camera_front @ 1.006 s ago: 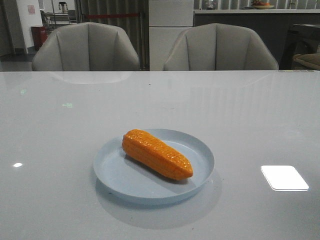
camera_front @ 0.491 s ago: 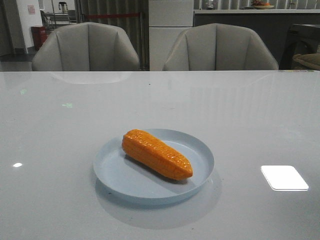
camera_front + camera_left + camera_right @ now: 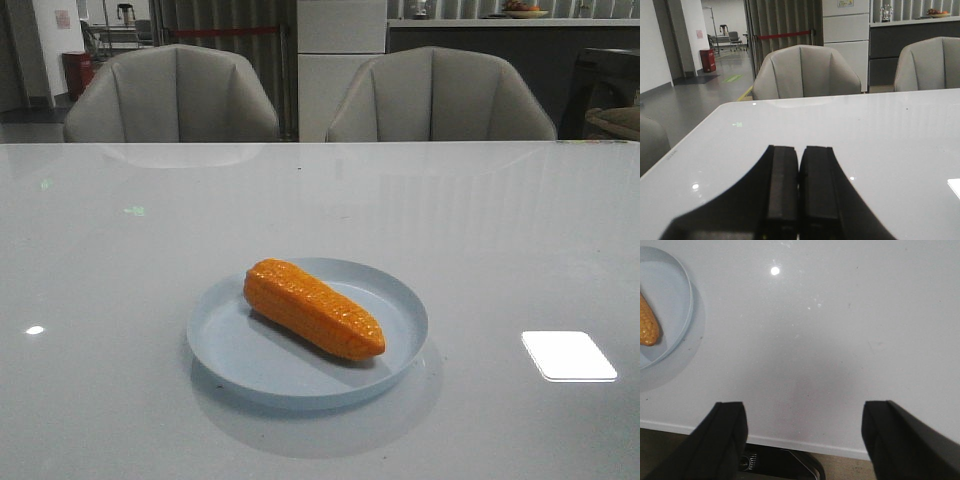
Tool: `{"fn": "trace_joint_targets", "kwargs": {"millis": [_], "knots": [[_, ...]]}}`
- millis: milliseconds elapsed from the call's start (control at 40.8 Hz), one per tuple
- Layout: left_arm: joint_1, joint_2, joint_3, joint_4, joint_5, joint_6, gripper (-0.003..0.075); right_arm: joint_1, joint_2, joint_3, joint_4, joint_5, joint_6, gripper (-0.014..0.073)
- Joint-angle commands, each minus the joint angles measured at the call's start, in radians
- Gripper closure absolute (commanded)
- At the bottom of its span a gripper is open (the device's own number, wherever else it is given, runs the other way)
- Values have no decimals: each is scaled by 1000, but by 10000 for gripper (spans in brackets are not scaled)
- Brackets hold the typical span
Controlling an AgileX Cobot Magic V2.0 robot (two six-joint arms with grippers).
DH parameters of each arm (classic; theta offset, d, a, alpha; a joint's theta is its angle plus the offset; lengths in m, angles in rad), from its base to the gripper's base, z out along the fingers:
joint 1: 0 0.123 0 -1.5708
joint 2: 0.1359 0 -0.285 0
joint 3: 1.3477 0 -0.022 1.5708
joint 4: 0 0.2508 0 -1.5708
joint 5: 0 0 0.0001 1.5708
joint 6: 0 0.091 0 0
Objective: Place corn on plate with both arms
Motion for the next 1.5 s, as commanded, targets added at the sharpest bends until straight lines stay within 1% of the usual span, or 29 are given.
{"fn": "trace_joint_targets", "kwargs": {"millis": [0, 858, 1030, 1055, 1128, 1177, 1226, 1251, 1275, 1300, 1349, 1398, 1472], "knots": [[-1, -7, 38, -30, -74, -12, 624, -8, -8, -24, 28, -38, -2, 11], [-1, -7, 38, -32, -74, -12, 624, -8, -8, -24, 27, -39, -2, 11], [-1, -7, 38, -32, -74, -12, 624, -2, -81, -23, 9, -29, -3, 25], [-1, -7, 38, -32, -74, -12, 624, 1, -99, -23, 9, -27, -3, 57], [-1, -7, 38, -32, -74, -12, 624, 24, -149, -23, 5, -33, -3, 226], [-1, -7, 38, -32, -74, -12, 624, 52, -182, -23, 5, -40, -3, 382], [-1, -7, 38, -32, -74, -12, 624, 78, -219, -23, 5, -48, -3, 494], [-1, -7, 38, -32, -74, -12, 624, 97, -236, -23, 5, -50, -3, 564], [-1, -7, 38, -32, -74, -12, 624, 111, -258, -23, 5, -54, -3, 587], [-1, -7, 38, -32, -74, -12, 624, 129, -276, -23, 5, -62, -3, 560], [-1, -7, 38, -32, -74, -12, 624, 157, -328, -23, 4, -78, -3, 545], [-1, -7, 38, -32, -74, -12, 624, 176, -367, -23, 15, -81, -3, 559], [-1, -7, 38, -32, -74, -12, 624, 186, -433, -23, 64, -80, -3, 575]]}}
